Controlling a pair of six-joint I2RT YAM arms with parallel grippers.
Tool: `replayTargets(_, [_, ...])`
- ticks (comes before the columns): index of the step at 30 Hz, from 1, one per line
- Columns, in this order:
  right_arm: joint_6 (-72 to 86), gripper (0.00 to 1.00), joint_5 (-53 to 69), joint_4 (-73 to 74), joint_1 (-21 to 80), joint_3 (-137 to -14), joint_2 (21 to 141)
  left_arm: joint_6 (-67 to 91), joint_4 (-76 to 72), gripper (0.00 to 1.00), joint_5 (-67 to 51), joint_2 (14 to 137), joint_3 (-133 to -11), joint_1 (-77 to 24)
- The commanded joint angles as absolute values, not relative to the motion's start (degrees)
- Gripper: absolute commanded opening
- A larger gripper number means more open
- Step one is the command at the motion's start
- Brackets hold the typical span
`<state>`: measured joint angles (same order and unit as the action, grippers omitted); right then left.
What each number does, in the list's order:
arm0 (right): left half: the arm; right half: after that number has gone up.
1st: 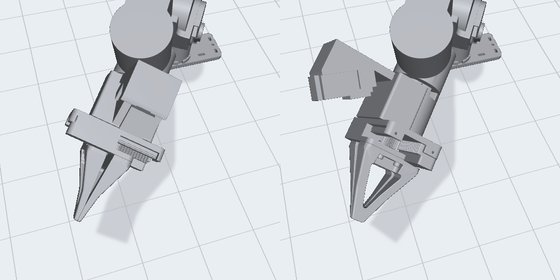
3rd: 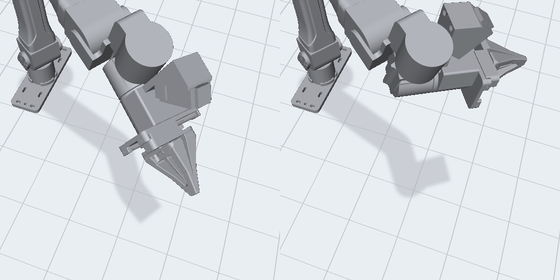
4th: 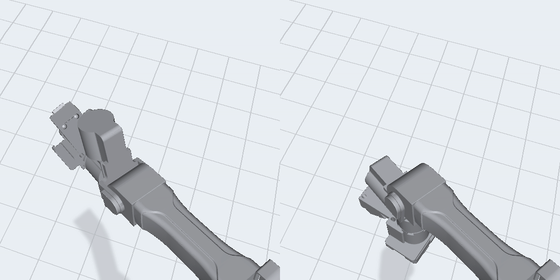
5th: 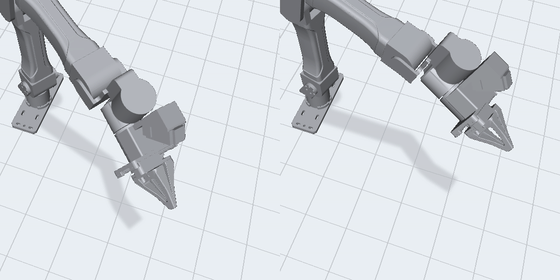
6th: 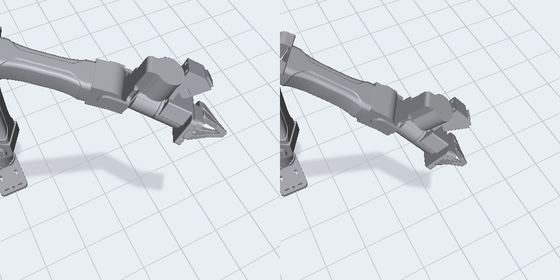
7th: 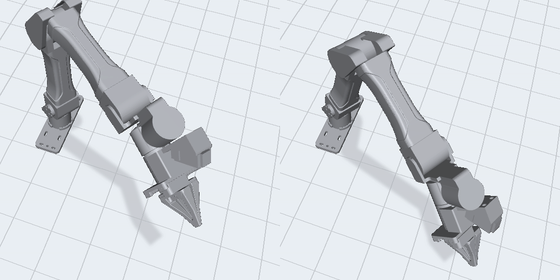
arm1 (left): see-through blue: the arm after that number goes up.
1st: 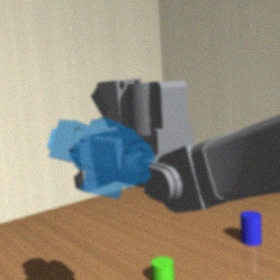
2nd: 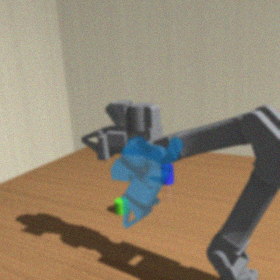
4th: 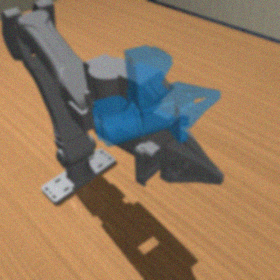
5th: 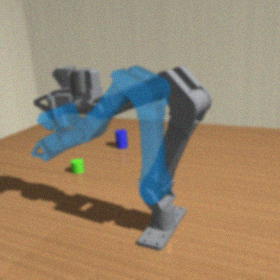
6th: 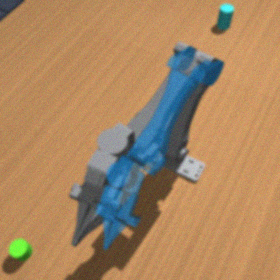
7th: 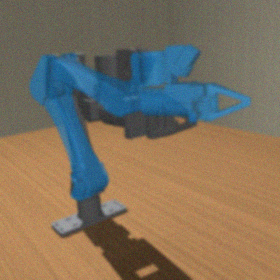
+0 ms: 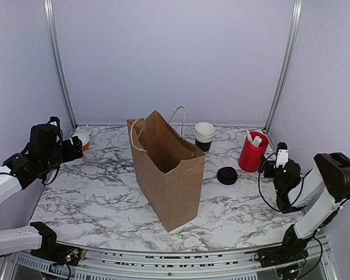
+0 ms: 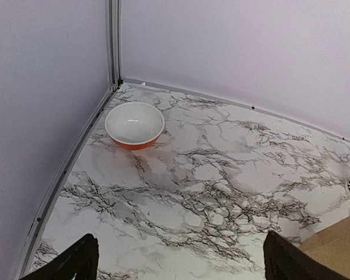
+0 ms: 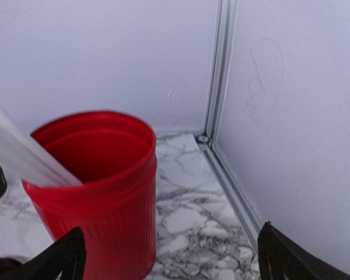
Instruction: Pack the takeout coffee
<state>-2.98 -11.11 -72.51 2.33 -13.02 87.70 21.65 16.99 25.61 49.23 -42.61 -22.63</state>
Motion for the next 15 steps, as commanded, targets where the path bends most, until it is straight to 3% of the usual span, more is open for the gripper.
replayTargets(1, [-1.7, 1.00, -15.5, -81.3, 1.8, -9.5, 89.8, 21.7, 15.3, 0.99, 26.5, 48.8, -41.2, -22.4])
replayTargets(3, [-3.6, 1.00, -14.4, -85.9, 1.9, -10.0, 92.8, 21.6, 14.3, 0.99, 28.0, 48.8, -39.7, -22.3])
replayTargets(5, [-3.0, 1.00, -13.6, -78.6, 1.9, -11.7, 90.7, 20.3, 10.3, 0.99, 30.4, 48.7, -36.2, -22.4])
replayTargets(15, [-4.0, 1.00, -15.5, -80.1, 2.6, -12.3, 92.1, 12.0, -23.0, 0.99, 42.5, 59.6, -22.3, -17.8])
